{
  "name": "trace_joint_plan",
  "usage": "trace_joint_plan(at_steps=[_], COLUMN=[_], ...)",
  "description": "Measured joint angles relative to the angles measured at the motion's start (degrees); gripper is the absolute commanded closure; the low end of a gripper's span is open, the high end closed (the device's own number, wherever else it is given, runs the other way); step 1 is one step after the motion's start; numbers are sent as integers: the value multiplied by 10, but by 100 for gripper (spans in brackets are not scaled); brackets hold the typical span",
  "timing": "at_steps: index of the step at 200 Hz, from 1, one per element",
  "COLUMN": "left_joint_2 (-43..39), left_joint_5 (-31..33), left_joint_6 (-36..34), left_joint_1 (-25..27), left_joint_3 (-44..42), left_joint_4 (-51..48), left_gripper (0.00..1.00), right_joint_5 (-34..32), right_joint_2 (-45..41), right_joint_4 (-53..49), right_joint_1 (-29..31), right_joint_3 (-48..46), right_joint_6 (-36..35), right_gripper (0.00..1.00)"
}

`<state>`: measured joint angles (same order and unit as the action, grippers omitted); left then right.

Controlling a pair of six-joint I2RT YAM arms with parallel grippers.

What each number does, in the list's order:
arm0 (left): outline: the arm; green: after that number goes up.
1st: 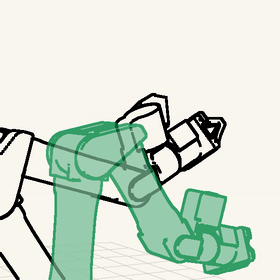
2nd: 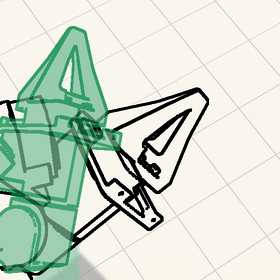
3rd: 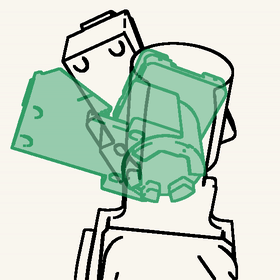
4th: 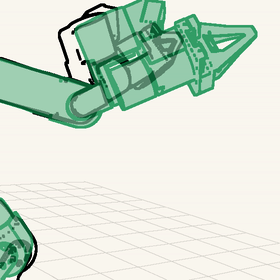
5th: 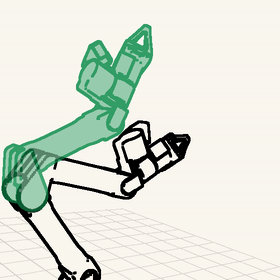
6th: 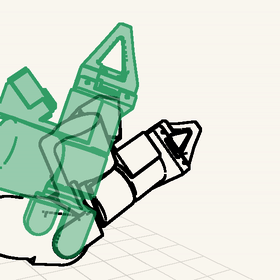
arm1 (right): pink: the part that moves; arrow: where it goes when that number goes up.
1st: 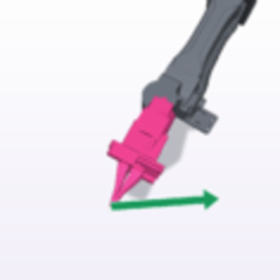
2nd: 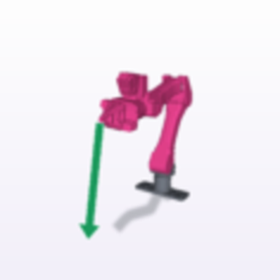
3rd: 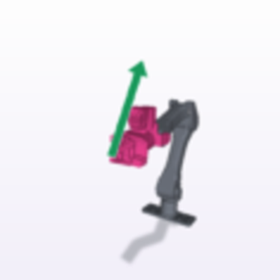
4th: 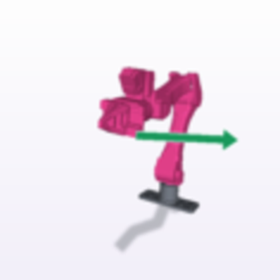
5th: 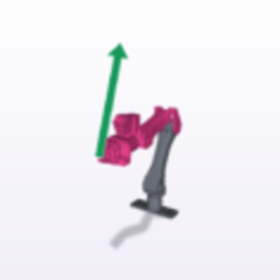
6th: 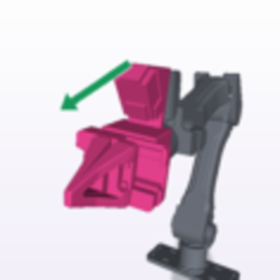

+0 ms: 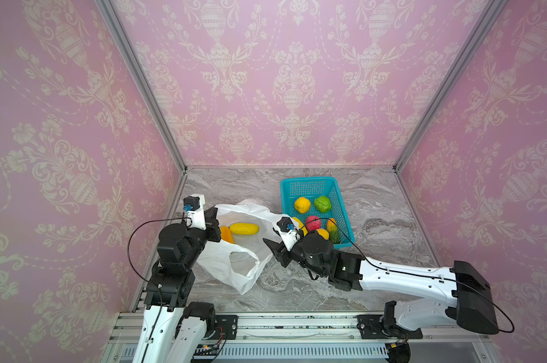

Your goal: Untie the knot of the plastic bag and take out the fruit

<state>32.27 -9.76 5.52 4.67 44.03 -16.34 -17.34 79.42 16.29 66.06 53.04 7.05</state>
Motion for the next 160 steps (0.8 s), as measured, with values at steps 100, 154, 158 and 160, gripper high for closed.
trace_joint_plan(at_steps=[100,154,158,160], left_joint_2=[0,0,0,0], left_joint_5=[0,0,0,0], left_joint_6=[0,0,0,0], left_joint_1=[0,0,0,0], left_joint_3=[0,0,0,0], left_joint_4=[0,0,0,0], left_gripper=[100,100,100,100], right_joint_5=[5,47,44,43], right_joint_2=[168,208,214,217], right_joint_4=[-46,-77,-82,-84], right_joint_1=[-10,0,1,1], right_joint_3=[84,139,148,153], right_joint_6=[-34,-60,-56,-59], right_gripper=[41,13,11,11])
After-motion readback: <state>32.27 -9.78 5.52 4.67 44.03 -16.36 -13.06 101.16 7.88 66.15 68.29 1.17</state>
